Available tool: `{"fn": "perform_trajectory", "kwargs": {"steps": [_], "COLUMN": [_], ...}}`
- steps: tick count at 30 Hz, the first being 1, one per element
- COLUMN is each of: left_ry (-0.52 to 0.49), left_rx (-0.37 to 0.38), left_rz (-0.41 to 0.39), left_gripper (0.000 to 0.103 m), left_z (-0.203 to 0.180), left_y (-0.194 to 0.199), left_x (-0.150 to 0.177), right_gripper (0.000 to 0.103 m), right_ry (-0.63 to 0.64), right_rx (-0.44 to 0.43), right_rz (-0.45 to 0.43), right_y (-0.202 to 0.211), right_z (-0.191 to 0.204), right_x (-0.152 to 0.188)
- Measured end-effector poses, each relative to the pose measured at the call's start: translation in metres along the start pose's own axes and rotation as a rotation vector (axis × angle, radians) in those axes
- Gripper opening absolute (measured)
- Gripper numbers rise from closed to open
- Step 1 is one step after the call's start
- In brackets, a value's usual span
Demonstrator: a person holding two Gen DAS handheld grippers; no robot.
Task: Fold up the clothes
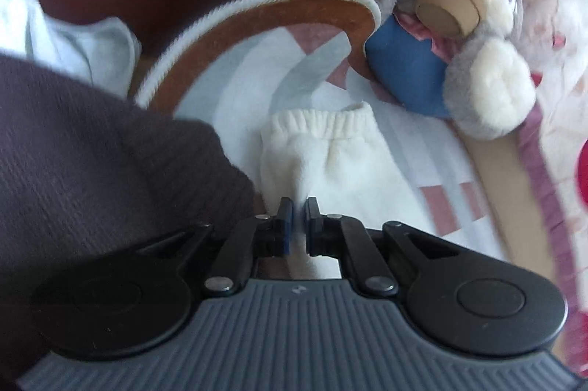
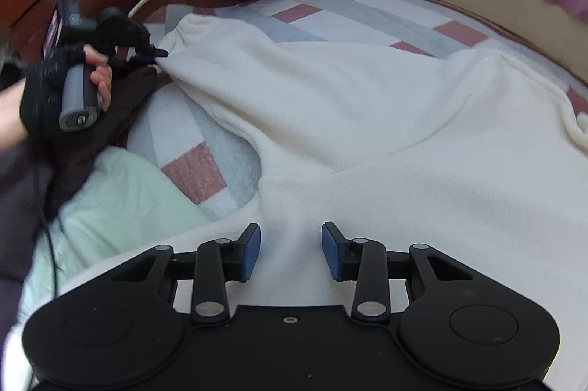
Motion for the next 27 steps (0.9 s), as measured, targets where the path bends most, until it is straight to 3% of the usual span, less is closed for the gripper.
{"fn": "perform_trajectory", "kwargs": {"steps": [1, 3, 5, 8, 9, 11, 13, 15, 17, 20, 23, 25, 27], "left_ry": [-0.005, -0.032, -0.107, -0.295, -0.352, -0.442, -0.506, -0.534, -0.486, -0.381, -0.431, -0.422, -0.458], "left_rx": [0.010, 0.011, -0.046, -0.142, -0.163, -0.191, -0.194, -0.185, -0.149, -0.134, -0.209, -0.191, -0.168], "left_rz": [0.003, 0.013, 0.073, 0.081, 0.078, 0.066, 0.042, -0.033, -0.125, -0.165, -0.159, -0.178, -0.221], "left_gripper": [0.015, 0.039, 0.049, 0.064, 0.064, 0.062, 0.011, 0.008, 0.008, 0.008, 0.008, 0.008, 0.008], "left_z": [-0.001, -0.006, -0.017, -0.042, -0.048, -0.057, -0.061, -0.064, -0.064, -0.053, -0.046, -0.053, -0.069], "left_y": [-0.002, -0.007, -0.019, -0.032, -0.035, -0.042, -0.040, -0.025, -0.003, 0.011, 0.003, 0.008, 0.018], "left_x": [-0.001, 0.000, 0.010, 0.024, 0.026, 0.029, 0.024, 0.013, 0.006, 0.012, 0.023, 0.021, 0.021], "right_gripper": [0.042, 0.042, 0.042, 0.042, 0.042, 0.027, 0.027, 0.027, 0.027, 0.033, 0.034, 0.034, 0.036], "right_ry": [-0.023, -0.082, -0.166, -0.224, -0.201, -0.168, -0.172, -0.167, -0.143, -0.087, -0.030, -0.008, -0.053], "right_rx": [-0.013, -0.019, -0.006, 0.052, 0.110, 0.144, 0.132, 0.139, 0.142, 0.171, 0.191, 0.196, 0.221], "right_rz": [-0.005, -0.040, -0.093, -0.128, -0.122, -0.111, -0.084, -0.069, -0.068, -0.060, -0.049, -0.031, -0.070], "right_y": [0.001, 0.005, 0.009, 0.010, 0.008, 0.006, -0.001, -0.007, -0.012, -0.017, -0.018, -0.015, 0.005], "right_z": [-0.002, -0.008, -0.016, -0.027, -0.030, -0.032, -0.034, -0.036, -0.033, -0.029, -0.025, -0.024, -0.026], "right_x": [-0.001, -0.004, -0.010, -0.019, -0.021, -0.022, -0.019, -0.018, -0.021, -0.027, -0.027, -0.024, -0.017]}}
Point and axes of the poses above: each gripper's, at about its wrist camera, not at the fingertips, and y roughly against the way its jaws point, z to its left, x to its underside, the point moved 8 cm from there along -y, roughly the way its jaws point, and after that the axes turned 6 degrees about z, right-handed, at the moved point
